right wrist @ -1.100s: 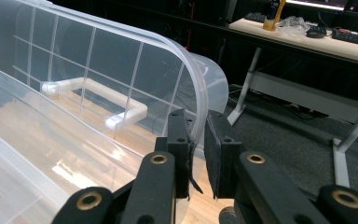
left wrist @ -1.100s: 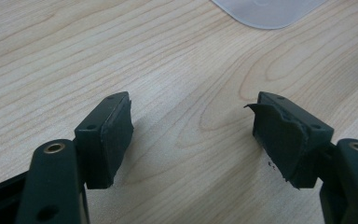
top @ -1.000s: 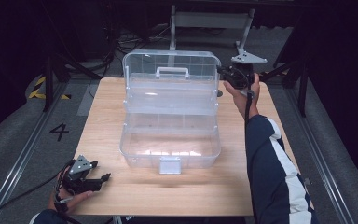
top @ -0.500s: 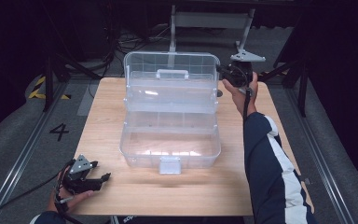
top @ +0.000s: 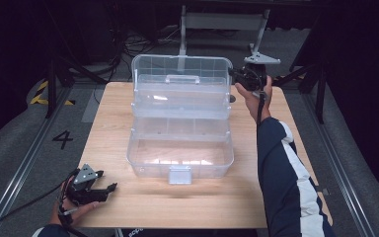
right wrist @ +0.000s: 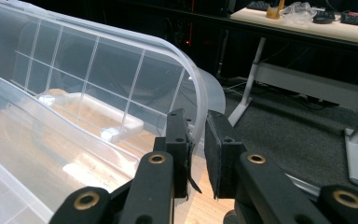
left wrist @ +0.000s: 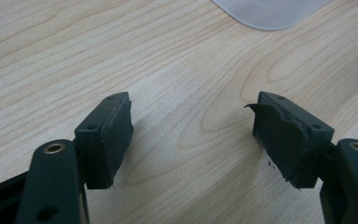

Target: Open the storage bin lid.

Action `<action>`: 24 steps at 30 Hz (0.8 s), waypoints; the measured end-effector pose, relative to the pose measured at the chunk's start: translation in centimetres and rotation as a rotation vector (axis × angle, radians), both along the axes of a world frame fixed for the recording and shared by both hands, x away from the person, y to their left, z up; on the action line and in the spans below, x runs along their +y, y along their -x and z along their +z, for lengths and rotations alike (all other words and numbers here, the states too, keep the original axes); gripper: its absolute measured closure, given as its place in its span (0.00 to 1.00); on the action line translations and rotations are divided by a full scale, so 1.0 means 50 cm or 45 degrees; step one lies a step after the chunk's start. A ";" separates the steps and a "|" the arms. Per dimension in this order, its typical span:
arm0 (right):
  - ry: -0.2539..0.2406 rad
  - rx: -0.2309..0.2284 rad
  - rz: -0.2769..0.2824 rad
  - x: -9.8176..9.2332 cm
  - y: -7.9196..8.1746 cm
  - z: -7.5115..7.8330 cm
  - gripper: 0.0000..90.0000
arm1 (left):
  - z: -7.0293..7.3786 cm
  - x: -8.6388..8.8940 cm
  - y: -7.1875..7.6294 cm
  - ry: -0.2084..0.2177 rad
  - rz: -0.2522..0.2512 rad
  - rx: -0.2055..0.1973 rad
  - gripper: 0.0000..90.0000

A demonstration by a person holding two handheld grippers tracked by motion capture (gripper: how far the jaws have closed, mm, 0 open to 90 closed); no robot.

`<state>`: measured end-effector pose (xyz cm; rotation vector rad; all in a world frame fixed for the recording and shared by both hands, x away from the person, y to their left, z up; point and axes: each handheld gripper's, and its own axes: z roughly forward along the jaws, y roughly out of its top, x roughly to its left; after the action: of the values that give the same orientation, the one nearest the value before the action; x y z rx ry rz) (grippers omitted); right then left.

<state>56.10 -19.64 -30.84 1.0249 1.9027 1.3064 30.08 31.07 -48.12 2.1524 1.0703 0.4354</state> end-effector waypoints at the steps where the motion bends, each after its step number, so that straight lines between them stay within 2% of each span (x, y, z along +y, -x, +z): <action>1: 0.002 0.005 0.002 0.000 -0.002 0.000 0.90 | 0.000 0.000 0.001 0.000 0.001 0.002 0.32; 7: 0.007 0.021 -0.006 0.003 -0.013 -0.002 0.90 | 0.001 0.003 0.011 -0.006 0.010 0.013 0.32; 12: 0.027 0.030 -0.013 0.006 -0.022 -0.004 0.89 | 0.000 0.006 0.016 -0.001 0.020 -0.006 0.32; 16: 0.034 0.040 -0.026 0.009 -0.030 -0.008 0.89 | 0.000 0.009 0.021 -0.002 0.020 0.002 0.32; 24: 0.019 0.073 -0.036 0.009 -0.049 -0.020 0.89 | 0.002 0.012 0.029 -0.008 0.032 0.011 0.32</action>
<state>58.54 -19.18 -31.82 1.0885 1.9302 1.2575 28.63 31.66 -48.04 2.1499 1.1026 0.4420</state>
